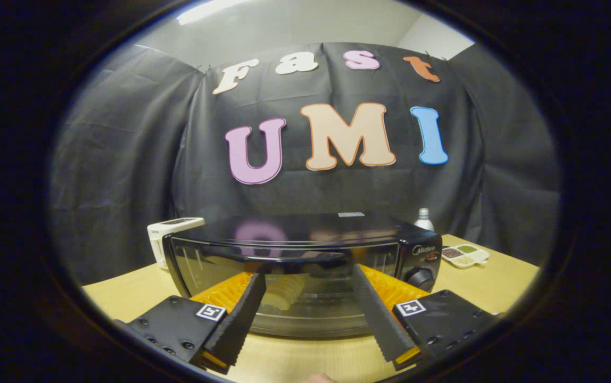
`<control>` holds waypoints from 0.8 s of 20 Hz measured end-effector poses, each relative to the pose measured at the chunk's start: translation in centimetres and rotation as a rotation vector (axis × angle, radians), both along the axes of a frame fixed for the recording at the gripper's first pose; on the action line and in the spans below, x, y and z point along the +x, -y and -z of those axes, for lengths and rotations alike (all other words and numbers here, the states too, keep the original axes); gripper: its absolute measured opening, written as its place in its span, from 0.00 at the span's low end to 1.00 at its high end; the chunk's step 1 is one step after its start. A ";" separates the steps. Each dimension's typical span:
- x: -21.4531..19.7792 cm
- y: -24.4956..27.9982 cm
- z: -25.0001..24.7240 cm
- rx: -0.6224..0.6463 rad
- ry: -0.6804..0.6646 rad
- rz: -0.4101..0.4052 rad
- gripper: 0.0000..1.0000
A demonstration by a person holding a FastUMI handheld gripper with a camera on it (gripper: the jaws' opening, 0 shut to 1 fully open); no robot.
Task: Open the toaster oven, put the food inside, and close the toaster oven door.
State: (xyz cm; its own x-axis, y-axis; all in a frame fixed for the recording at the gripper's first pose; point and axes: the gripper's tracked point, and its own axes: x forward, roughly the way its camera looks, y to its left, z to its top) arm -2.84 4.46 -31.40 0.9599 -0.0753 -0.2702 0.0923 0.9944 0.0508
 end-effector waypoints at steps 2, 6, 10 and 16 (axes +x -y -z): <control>0.3 0.1 -0.1 0.002 0.003 -0.005 1.00; 0.2 0.0 0.0 0.015 -0.001 -0.017 1.00; 0.1 0.1 -0.1 0.002 0.002 -0.018 1.00; -0.2 0.7 -0.1 -0.007 -0.003 0.005 1.00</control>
